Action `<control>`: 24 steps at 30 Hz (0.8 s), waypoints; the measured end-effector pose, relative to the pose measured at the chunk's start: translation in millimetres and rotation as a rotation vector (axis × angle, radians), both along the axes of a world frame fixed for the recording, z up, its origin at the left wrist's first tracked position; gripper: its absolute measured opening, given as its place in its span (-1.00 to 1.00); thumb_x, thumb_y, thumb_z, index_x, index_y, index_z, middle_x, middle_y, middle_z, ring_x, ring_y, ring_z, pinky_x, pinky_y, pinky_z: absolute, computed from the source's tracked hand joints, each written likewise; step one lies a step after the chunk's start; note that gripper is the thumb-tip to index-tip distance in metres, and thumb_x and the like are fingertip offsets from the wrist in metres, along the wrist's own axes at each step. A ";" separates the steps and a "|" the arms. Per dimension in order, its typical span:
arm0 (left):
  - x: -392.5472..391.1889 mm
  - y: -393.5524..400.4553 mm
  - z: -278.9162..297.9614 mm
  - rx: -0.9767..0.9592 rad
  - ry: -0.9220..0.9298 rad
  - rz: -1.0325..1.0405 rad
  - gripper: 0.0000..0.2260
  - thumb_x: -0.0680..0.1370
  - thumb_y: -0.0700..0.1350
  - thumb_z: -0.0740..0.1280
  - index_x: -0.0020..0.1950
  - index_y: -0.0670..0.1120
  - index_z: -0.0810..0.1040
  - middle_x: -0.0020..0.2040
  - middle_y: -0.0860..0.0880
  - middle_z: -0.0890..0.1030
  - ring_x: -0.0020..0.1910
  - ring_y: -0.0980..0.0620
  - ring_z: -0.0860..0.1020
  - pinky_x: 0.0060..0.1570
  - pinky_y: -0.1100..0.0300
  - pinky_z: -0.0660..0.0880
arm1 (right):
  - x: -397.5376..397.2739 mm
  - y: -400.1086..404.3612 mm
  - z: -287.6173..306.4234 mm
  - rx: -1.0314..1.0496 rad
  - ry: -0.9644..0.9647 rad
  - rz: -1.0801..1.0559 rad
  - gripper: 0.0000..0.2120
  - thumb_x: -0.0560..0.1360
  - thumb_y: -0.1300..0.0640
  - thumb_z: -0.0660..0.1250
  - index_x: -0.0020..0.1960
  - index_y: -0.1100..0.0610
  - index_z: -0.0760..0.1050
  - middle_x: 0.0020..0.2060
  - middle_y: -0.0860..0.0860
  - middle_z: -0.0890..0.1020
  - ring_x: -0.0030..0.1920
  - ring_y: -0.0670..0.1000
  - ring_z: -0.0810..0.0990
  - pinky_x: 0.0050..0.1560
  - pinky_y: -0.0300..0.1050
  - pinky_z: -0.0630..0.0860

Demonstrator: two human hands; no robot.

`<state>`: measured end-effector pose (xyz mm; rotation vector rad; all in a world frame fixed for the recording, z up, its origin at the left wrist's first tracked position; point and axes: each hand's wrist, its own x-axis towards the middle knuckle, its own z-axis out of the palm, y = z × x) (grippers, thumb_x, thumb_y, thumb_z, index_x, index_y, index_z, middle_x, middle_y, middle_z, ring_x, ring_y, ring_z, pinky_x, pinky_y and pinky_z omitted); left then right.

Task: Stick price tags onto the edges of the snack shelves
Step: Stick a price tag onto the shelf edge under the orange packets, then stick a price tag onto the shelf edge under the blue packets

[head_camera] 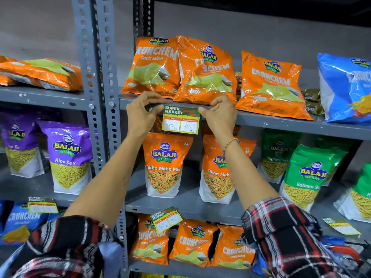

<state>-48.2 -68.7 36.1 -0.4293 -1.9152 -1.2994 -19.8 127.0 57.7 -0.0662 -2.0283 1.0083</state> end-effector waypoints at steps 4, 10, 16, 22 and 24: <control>7.9 7.9 1.4 0.085 0.002 0.028 -0.78 0.46 -0.25 0.42 0.08 -0.09 0.55 0.05 0.00 0.63 -0.01 0.21 0.54 -0.01 0.44 0.53 | 11.9 14.7 -5.8 0.062 0.054 0.100 -0.73 0.37 -0.01 0.47 -0.19 0.09 0.41 -0.43 -0.10 0.48 -0.36 -0.11 0.48 -0.27 -0.18 0.46; 44.8 109.7 2.9 -0.009 0.293 -0.067 -0.94 0.51 -0.16 0.40 -0.06 -0.12 0.60 -0.09 -0.05 0.66 -0.08 0.11 0.55 -0.03 0.45 0.36 | 40.9 72.9 -22.0 0.039 0.059 0.076 -0.83 0.42 0.04 0.42 -0.21 0.04 0.44 -0.44 0.06 0.61 -0.34 0.03 0.60 -0.05 0.10 0.57; 74.7 252.5 25.4 -0.140 0.350 -0.317 -0.93 0.52 -0.18 0.37 -0.07 -0.18 0.61 -0.12 -0.10 0.66 -0.12 -0.02 0.59 -0.07 0.16 0.46 | 92.1 196.6 -10.1 -0.079 0.043 -0.010 -0.75 0.44 0.12 0.41 -0.37 0.01 0.44 -0.43 0.01 0.60 -0.39 0.10 0.61 -0.16 0.06 0.59; 90.6 395.6 33.5 -0.325 0.318 -0.429 -0.92 0.51 -0.17 0.34 -0.02 -0.13 0.59 -0.10 -0.08 0.68 -0.13 -0.07 0.61 -0.07 0.07 0.54 | 153.6 355.4 -7.7 -0.167 -0.005 -0.173 -0.82 0.39 0.14 0.45 -0.31 0.00 0.49 -0.46 0.03 0.56 -0.42 -0.01 0.56 -0.26 -0.08 0.53; 93.4 434.5 36.4 -0.353 0.297 -0.455 -0.90 0.51 -0.18 0.34 -0.01 -0.13 0.59 -0.06 -0.08 0.68 -0.08 -0.09 0.60 -0.03 0.07 0.53 | 169.0 402.7 -8.5 -0.186 0.003 -0.238 -0.95 0.38 0.15 0.45 -0.25 0.07 0.60 -0.44 0.02 0.58 -0.47 -0.19 0.53 -0.26 -0.17 0.51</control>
